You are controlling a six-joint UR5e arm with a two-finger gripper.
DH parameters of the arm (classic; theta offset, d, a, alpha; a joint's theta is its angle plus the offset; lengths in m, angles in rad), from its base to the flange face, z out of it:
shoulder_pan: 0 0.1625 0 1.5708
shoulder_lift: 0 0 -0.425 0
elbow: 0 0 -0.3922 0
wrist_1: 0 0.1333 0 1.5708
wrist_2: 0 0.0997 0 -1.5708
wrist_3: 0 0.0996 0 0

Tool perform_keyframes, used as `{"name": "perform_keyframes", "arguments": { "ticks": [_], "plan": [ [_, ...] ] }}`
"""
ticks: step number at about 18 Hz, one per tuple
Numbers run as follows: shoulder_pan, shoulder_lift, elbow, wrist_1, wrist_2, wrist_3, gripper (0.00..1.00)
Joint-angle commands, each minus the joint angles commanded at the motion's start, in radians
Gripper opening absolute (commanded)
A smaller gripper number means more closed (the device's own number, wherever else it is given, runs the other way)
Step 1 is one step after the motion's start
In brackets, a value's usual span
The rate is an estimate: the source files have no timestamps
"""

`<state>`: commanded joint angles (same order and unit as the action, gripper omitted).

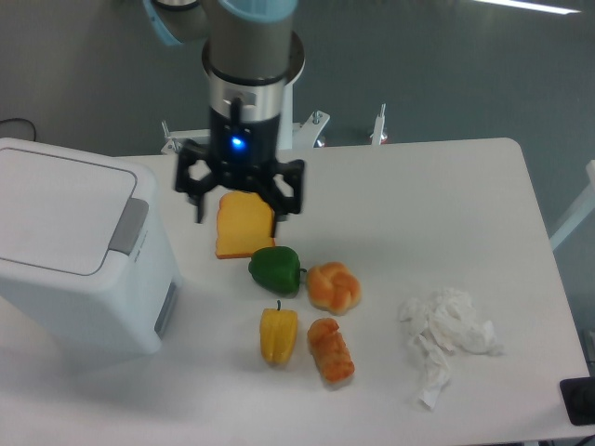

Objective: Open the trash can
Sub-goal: 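Move the gripper over the table toward the trash can lid, then push the trash can lid's front edge with the gripper finger to flip it open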

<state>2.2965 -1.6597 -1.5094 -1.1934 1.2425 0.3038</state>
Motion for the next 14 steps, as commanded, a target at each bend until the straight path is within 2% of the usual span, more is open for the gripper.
{"name": "perform_keyframes", "arguments": {
  "ticks": [7,14],
  "plan": [
    [-0.028,-0.02,-0.005,0.002,-0.023,-0.066,1.0],
    [-0.046,-0.031,-0.015,0.002,-0.021,-0.063,1.0]
  ]
}}
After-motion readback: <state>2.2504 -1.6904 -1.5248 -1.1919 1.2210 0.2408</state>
